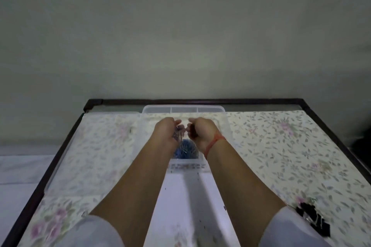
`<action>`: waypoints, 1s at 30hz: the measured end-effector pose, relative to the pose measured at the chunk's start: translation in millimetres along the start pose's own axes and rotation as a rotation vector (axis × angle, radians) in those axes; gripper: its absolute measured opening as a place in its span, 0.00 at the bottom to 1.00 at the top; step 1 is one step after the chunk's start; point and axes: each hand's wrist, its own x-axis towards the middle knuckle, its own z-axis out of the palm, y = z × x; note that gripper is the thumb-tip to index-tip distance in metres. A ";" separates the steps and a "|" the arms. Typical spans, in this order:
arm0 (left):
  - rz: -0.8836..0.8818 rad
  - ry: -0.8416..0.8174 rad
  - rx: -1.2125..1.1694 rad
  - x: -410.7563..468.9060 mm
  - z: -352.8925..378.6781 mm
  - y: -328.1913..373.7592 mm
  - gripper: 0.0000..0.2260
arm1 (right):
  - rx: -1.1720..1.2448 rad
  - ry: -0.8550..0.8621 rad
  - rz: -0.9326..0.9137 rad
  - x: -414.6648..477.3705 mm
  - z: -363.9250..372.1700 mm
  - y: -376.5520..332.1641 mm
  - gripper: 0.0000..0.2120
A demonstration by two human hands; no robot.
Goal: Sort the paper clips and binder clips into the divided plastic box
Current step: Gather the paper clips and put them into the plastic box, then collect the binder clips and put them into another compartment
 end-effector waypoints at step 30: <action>0.491 0.667 0.634 -142.5 -183.0 -99.2 0.08 | -0.419 -0.168 -0.076 -150.6 -0.9 156.7 0.08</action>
